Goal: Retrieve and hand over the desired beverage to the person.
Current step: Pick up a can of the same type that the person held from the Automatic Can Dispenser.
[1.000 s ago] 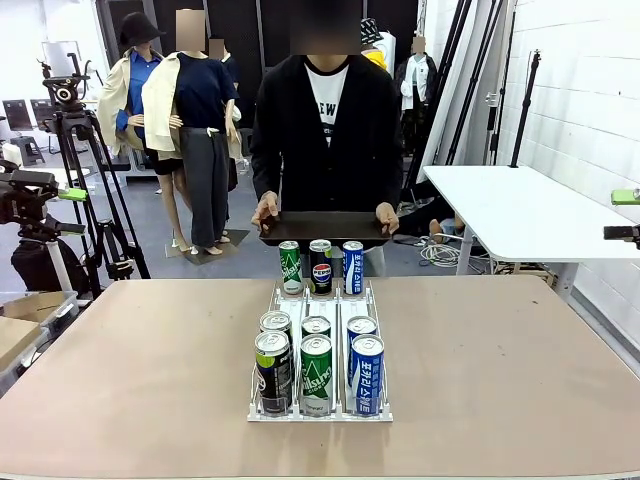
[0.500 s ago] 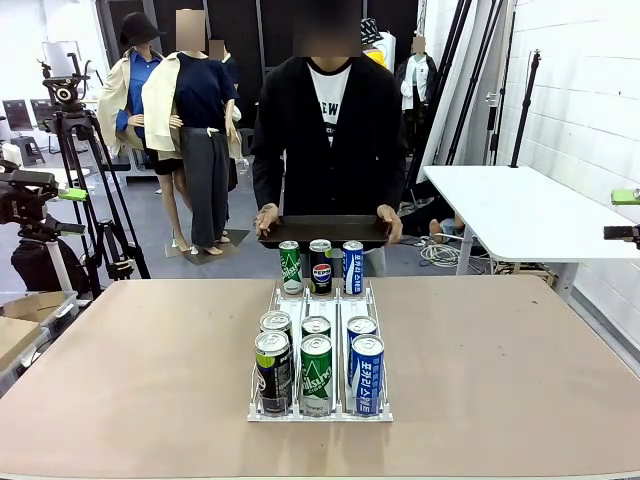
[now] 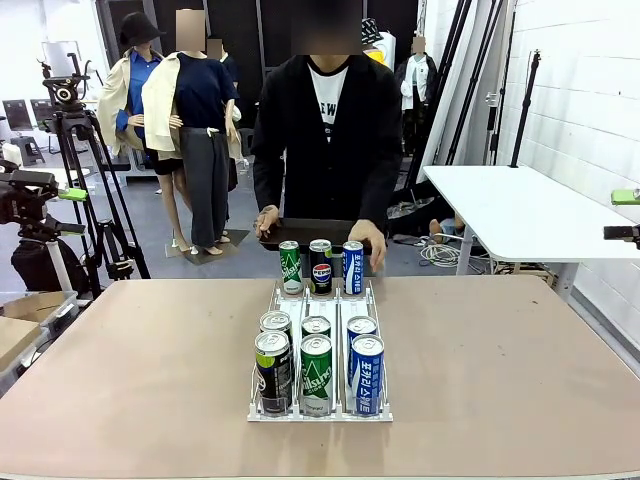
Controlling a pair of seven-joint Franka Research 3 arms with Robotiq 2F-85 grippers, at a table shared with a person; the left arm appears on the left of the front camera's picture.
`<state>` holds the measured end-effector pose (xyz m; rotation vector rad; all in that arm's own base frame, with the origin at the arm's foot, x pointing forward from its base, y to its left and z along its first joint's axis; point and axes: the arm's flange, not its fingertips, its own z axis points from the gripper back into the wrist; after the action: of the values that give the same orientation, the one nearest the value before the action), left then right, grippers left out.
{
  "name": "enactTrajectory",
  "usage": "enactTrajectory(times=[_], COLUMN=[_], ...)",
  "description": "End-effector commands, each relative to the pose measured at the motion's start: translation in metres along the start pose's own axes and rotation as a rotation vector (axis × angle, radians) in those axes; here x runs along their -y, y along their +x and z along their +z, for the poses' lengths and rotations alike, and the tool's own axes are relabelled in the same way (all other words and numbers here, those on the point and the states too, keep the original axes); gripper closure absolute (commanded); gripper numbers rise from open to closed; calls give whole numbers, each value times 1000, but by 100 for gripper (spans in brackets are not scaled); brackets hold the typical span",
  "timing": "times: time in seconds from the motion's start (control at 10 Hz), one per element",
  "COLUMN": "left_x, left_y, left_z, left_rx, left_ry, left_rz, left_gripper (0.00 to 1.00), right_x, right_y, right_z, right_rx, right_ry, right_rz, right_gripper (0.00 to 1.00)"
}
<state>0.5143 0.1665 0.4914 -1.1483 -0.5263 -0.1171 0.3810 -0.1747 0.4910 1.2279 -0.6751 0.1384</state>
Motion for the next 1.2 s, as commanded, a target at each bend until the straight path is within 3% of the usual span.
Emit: enactTrajectory(times=[0.0,1.1], left_x=[2,2], left_y=[1,1], left_z=[2,2], left_rx=[6,6], left_ry=[-18,-18], left_rz=[12,12], left_gripper=[0,0], right_x=[-2,-2], right_y=[-1,-1], right_z=[0,0], right_rx=[4,4], right_ry=[11,11], right_rz=[8,8], right_gripper=[0,0])
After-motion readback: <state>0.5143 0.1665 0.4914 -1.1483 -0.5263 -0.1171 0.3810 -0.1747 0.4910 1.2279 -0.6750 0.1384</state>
